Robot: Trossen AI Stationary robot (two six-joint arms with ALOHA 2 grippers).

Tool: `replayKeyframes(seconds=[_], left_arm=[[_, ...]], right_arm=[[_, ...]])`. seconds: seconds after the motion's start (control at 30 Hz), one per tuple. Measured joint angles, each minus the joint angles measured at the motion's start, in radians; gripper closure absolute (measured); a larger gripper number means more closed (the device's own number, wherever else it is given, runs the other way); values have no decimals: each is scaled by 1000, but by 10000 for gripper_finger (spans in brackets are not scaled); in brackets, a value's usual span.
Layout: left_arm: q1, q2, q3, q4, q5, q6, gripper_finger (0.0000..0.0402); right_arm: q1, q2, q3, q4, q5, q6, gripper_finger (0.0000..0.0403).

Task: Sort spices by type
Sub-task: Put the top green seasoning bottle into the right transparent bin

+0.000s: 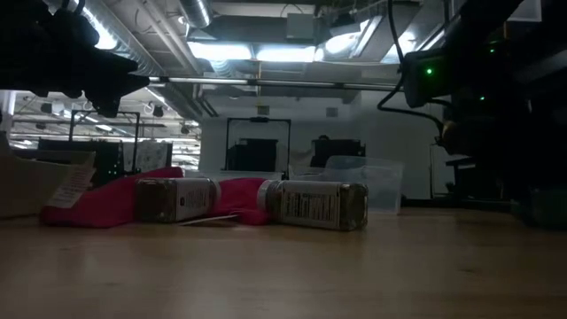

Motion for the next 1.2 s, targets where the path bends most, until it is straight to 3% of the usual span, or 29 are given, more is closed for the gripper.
replayKeyframes(seconds=[0.53, 0.9, 1.2], left_arm=[[0, 0, 0, 0, 0, 0, 254], [0, 0, 0, 0, 0, 0, 254], [0, 0, 0, 0, 0, 0, 252]], right_arm=[[-1, 1, 1, 49, 102, -24, 193], [-1, 1, 0, 72, 89, -54, 193], [-1, 22, -7, 130, 108, -51, 154]])
